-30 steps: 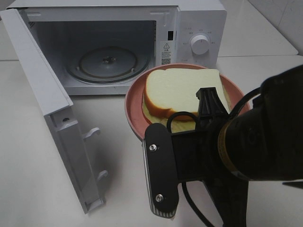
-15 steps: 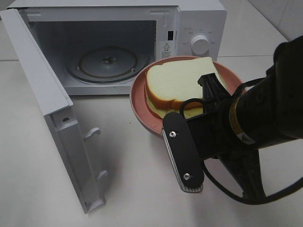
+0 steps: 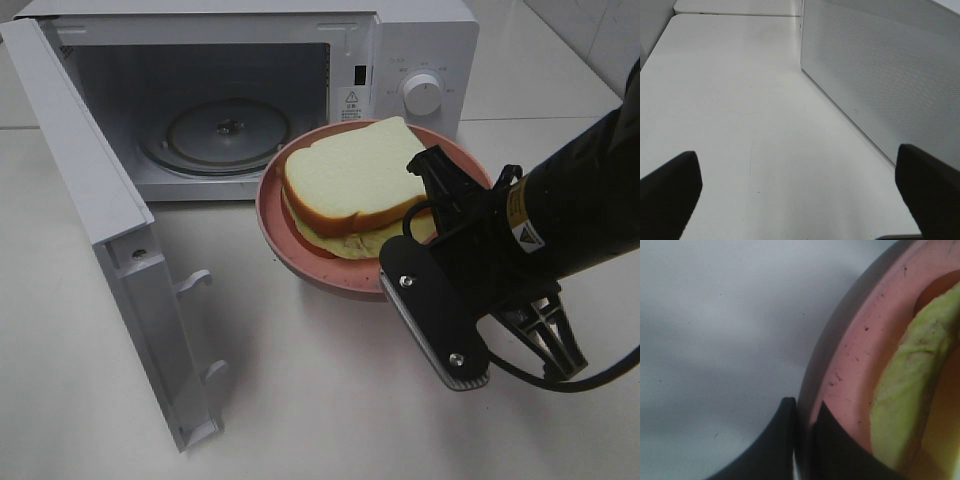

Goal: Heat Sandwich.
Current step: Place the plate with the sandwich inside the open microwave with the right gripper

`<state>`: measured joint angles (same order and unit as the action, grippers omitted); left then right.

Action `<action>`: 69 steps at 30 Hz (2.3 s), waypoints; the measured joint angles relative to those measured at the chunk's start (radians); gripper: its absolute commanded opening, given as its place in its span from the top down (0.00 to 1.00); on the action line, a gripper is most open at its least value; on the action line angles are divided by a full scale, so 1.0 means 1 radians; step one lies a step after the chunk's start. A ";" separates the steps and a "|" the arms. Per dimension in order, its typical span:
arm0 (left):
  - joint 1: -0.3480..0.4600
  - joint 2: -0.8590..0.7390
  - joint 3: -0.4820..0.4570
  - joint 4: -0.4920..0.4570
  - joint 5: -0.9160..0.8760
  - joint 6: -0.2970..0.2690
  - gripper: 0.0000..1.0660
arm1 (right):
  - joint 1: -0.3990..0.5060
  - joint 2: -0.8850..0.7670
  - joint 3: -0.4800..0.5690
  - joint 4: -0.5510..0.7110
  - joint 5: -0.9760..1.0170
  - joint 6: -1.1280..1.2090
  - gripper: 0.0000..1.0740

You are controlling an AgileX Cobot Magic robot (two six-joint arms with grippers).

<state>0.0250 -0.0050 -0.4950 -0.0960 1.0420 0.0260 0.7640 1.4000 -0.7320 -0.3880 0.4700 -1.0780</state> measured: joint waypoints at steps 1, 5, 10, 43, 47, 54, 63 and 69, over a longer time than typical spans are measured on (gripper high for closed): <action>0.000 0.000 0.000 0.000 0.000 0.000 0.03 | 0.000 0.000 0.000 0.000 0.000 0.000 1.00; 0.000 0.000 0.000 0.000 0.000 0.000 0.03 | -0.057 0.000 0.000 0.147 -0.002 -0.223 1.00; 0.000 0.000 0.000 0.000 0.000 0.000 0.03 | -0.110 0.000 0.000 0.269 -0.002 -0.398 1.00; 0.000 0.000 0.000 0.000 0.000 0.000 0.03 | -0.206 0.074 -0.088 0.484 0.001 -0.793 1.00; 0.000 0.000 0.000 0.000 0.000 0.000 0.03 | -0.206 0.098 -0.114 0.519 0.001 -0.827 1.00; 0.000 0.000 0.000 0.000 0.000 0.000 0.03 | -0.191 0.146 -0.171 0.556 0.004 -0.873 1.00; 0.000 0.000 0.000 0.000 0.000 0.000 0.03 | -0.167 0.209 -0.236 0.572 0.006 -0.897 1.00; 0.000 0.000 0.000 0.000 0.000 0.000 0.03 | -0.149 0.248 -0.284 0.572 0.016 -0.898 1.00</action>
<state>0.0250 -0.0050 -0.4950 -0.0960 1.0420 0.0260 0.6150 1.6480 -1.0160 0.1840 0.4860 -1.9760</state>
